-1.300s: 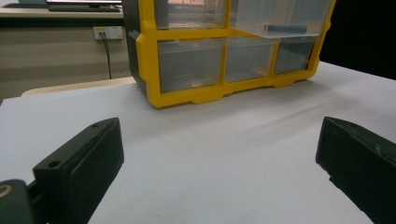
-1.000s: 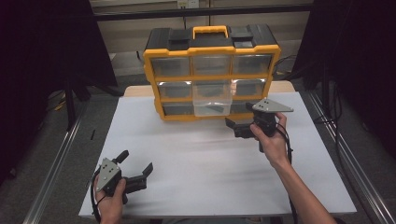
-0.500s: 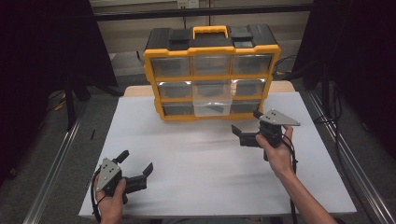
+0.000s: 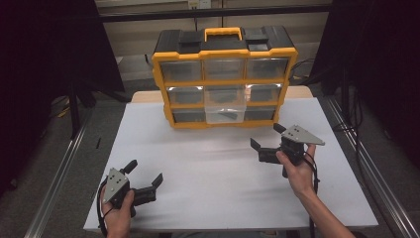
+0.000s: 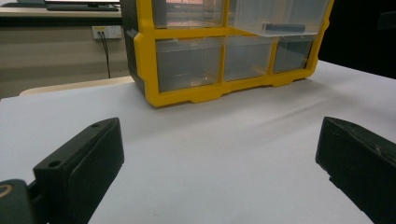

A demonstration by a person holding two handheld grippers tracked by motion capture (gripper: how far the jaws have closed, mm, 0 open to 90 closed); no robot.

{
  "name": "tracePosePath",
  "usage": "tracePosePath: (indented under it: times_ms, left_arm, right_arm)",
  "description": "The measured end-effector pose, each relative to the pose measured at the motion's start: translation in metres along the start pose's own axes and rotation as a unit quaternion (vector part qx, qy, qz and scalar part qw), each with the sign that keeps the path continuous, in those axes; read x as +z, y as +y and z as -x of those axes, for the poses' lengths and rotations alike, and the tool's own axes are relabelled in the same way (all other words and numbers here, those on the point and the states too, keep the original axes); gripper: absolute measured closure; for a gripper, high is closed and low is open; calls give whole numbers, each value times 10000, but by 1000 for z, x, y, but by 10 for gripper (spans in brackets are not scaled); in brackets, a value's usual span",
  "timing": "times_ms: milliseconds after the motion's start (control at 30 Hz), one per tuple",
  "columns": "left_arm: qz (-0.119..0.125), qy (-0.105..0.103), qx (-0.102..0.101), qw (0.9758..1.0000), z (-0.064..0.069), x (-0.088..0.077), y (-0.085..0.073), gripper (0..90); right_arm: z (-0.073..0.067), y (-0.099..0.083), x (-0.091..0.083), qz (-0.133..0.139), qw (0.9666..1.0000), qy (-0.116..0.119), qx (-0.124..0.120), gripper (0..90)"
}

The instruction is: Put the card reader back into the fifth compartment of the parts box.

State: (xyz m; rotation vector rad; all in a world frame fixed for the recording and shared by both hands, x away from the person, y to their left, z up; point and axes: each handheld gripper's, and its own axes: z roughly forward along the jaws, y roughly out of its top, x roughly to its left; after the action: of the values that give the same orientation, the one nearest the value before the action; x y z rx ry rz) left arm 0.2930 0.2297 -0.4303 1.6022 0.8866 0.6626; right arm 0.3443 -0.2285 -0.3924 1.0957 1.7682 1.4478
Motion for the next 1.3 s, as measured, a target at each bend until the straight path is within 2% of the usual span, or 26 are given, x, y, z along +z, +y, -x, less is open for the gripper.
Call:
tracePosePath:
  times_ms: [233,367,600,767,800,867,1300]
  left_arm:
    - [46,17,-28,10000,0,0,0,13]
    - [50,19,-30,10000,0,-1,0,13]
    - [60,42,-62,10000,1,0,0,13]
    - [57,50,-56,10000,2,0,0,13]
    - [75,49,-107,9999,2,0,0,13]
    - [78,61,-63,9999,1,-1,0,13]
    - [83,96,-95,9999,1,-2,-1,12]
  right_arm:
    - [3,-9,-8,27,9999,-94,105,23]
    - [5,-16,-14,16,9998,-197,77,23]
    - [11,-26,-28,27,9993,-322,176,23]
    - [13,-33,-37,97,9983,-553,184,0]
    - [13,-34,-38,90,9981,-572,191,0]
    - [13,-37,-41,99,9979,-607,203,0]
    - [13,-47,-54,80,9963,-820,244,0]
